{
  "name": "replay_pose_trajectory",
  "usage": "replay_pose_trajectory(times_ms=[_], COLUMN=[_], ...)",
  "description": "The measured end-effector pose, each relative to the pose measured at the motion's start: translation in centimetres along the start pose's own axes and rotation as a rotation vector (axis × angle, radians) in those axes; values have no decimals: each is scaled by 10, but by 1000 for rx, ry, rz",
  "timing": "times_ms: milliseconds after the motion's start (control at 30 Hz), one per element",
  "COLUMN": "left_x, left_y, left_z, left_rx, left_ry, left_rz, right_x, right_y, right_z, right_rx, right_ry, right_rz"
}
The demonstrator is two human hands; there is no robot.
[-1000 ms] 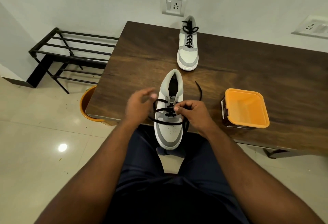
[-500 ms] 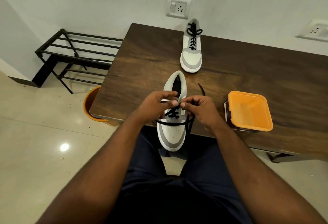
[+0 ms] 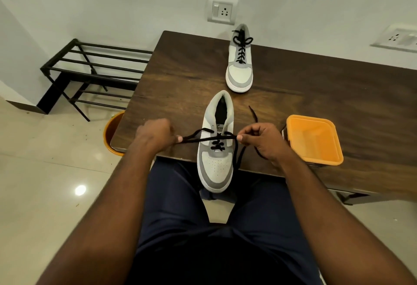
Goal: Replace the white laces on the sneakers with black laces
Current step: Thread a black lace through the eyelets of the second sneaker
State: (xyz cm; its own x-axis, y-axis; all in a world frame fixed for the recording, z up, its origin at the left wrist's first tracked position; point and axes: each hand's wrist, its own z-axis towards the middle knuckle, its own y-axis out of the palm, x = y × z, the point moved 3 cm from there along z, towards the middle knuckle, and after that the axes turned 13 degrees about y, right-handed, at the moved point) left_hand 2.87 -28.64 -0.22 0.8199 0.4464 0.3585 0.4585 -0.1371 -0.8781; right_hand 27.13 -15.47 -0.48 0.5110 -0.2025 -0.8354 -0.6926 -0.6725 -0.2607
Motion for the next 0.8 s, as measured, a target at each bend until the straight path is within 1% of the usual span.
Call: replay_pose_trajectory(times_ms=[33, 100, 133, 167, 267, 333, 400, 500, 567, 600, 700, 733, 800], left_x=[14, 45, 58, 66, 68, 58, 38, 15, 19, 29, 64, 71, 74], left_y=[-2, 4, 9, 17, 26, 23, 18, 14, 15, 14, 23, 27, 33], left_z=[3, 7, 7, 7, 11, 12, 11, 11, 11, 11, 12, 12, 13], left_rx=[10, 11, -13, -36, -19, -7, -7, -109, -124, -87, -21, -3, 73], left_ry=[88, 290, 341, 367, 368, 343, 274, 197, 188, 214, 355, 383, 357], left_rz=[-48, -367, -509, -574, -598, -530, -434, -346, -330, -394, -713, -762, -747], right_x=[-5, -13, -17, -19, -20, -12, -1, 7, 4, 1, -12, -16, -19], right_y=[6, 18, 22, 24, 20, 6, -10, -21, -14, -8, 12, 16, 18], right_z=[1, 2, 3, 3, 4, 5, 7, 7, 7, 7, 5, 4, 5], right_rx=[-18, -47, -52, -54, -62, -47, -2, 51, 48, 38, -26, -45, -48], right_ry=[-9, -35, -54, -68, -66, -29, 23, 42, 24, 10, -29, -44, -58], right_rz=[-25, -49, -57, -62, -79, -128, -192, -188, -172, -165, -86, -63, -7])
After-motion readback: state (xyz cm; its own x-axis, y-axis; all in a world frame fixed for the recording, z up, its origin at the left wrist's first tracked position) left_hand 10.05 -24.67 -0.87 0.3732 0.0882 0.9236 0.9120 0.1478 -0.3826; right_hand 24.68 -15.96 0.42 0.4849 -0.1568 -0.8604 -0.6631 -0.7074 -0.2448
